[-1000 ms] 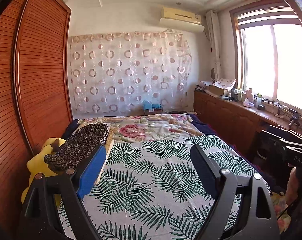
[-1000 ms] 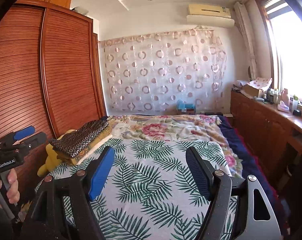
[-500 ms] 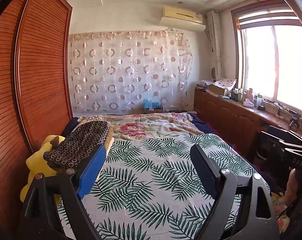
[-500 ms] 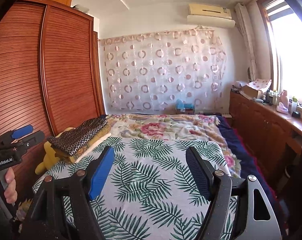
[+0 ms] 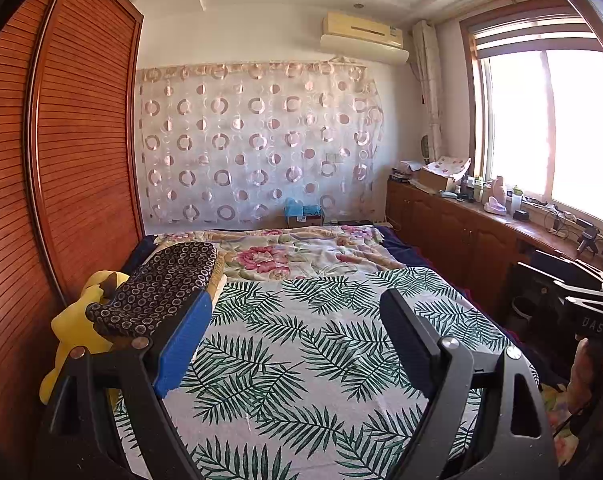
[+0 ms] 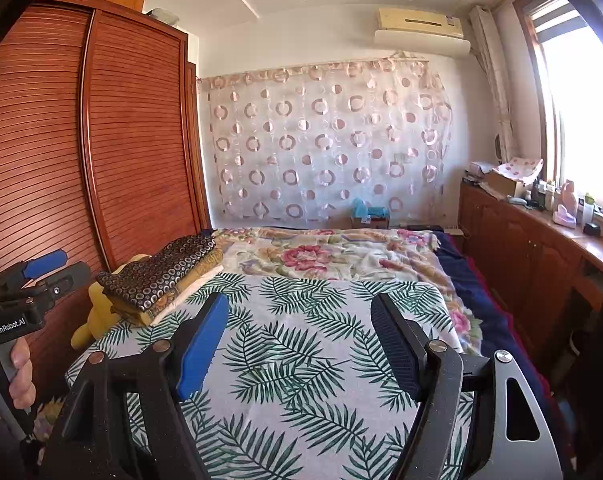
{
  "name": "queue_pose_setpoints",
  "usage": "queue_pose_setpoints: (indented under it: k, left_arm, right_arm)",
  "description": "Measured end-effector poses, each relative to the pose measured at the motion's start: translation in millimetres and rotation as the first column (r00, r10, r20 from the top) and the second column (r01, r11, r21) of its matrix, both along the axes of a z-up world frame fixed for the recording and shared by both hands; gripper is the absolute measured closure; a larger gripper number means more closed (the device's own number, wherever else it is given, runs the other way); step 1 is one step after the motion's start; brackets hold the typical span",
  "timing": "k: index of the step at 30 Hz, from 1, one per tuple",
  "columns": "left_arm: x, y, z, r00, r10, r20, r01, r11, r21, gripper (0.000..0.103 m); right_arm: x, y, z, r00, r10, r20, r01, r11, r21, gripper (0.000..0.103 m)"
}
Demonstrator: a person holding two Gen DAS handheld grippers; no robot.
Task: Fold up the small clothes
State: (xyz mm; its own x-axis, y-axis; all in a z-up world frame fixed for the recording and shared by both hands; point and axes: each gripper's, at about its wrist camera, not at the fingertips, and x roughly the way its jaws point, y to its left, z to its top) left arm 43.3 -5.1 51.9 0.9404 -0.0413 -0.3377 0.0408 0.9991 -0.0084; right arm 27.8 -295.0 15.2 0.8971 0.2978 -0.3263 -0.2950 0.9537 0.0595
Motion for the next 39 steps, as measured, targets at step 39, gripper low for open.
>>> queue_pose_setpoints:
  k: [39]
  left_arm:
    - [-1,-1,0,1.0,0.0,0.002,0.0,1.0,0.0,0.017]
  right_arm:
    - [5,-15,2,1.0,0.01,0.01,-0.01,1.0,-0.004,0.027]
